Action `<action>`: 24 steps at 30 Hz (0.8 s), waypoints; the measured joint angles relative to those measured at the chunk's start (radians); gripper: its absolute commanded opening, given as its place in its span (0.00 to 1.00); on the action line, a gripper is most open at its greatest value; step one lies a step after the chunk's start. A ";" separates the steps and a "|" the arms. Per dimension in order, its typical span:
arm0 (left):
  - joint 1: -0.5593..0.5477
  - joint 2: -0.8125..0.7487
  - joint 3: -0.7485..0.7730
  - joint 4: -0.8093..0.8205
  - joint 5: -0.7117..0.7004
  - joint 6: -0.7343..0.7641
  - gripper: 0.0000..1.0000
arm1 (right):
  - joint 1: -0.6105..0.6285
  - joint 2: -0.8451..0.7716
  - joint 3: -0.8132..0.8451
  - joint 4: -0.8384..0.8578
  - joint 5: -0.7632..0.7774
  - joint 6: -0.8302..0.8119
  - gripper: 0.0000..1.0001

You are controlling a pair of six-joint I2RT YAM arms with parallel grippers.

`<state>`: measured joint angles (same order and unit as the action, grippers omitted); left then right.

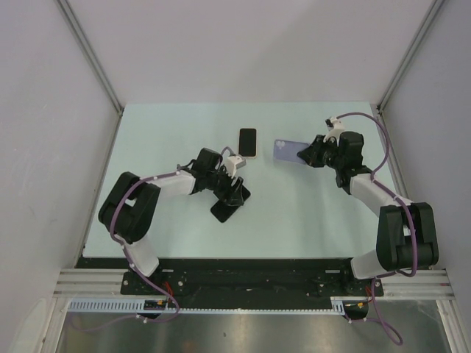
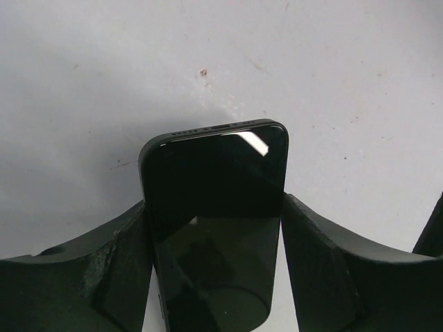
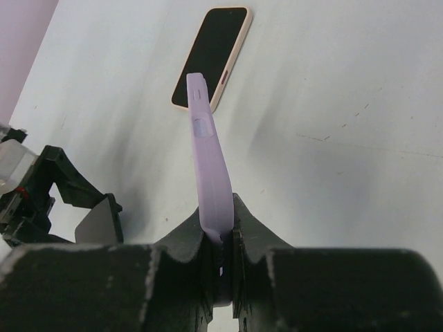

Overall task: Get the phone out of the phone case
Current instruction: Place the phone at the center of the board.

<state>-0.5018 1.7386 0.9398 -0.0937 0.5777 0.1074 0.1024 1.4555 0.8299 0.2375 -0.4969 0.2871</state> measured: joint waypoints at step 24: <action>0.013 0.104 0.145 -0.174 -0.147 -0.029 0.24 | -0.013 -0.006 0.000 -0.001 0.003 0.007 0.00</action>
<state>-0.4892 1.8423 1.0847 -0.2672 0.4309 0.0780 0.0898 1.4494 0.8299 0.2363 -0.4934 0.2939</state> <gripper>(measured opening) 0.247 0.129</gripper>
